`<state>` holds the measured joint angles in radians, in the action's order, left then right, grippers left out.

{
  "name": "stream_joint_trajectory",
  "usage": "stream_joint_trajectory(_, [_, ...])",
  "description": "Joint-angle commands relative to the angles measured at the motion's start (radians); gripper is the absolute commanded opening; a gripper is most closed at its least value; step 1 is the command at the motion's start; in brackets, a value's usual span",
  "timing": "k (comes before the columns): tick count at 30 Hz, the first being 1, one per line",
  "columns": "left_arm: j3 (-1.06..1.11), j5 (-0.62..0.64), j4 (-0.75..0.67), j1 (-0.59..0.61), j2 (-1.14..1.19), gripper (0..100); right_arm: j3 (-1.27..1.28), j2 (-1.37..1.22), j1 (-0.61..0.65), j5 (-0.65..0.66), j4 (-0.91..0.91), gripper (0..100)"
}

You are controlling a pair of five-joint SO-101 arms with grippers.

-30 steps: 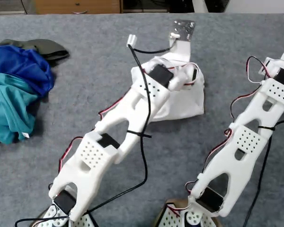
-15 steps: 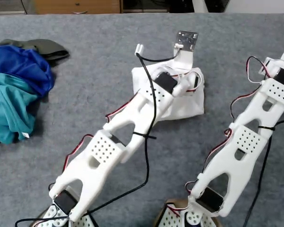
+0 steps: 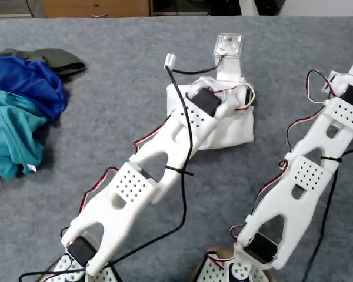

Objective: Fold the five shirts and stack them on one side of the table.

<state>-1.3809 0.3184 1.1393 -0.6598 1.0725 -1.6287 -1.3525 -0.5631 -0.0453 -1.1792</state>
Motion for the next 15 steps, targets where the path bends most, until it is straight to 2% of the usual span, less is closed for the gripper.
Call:
stream_joint_trajectory(1, [-0.141,0.009,0.044,0.037,-0.030,15,-0.038,0.061,-0.015,0.015,0.025,0.5])
stream_joint_trajectory(6, [-0.192,0.008,0.173,0.166,-0.018,2,-0.038,0.061,-0.010,0.015,0.025,0.5])
stream_joint_trajectory(8, [-0.135,0.014,0.241,0.230,-0.010,2,-0.038,0.061,-0.008,0.015,0.023,0.5])
stream_joint_trajectory(11, [-0.080,0.015,0.258,0.301,0.027,2,-0.038,0.062,-0.007,0.038,0.018,0.5])
stream_joint_trajectory(15, [-0.080,0.015,0.249,0.316,0.097,2,-0.038,0.061,0.012,0.043,0.014,0.5])
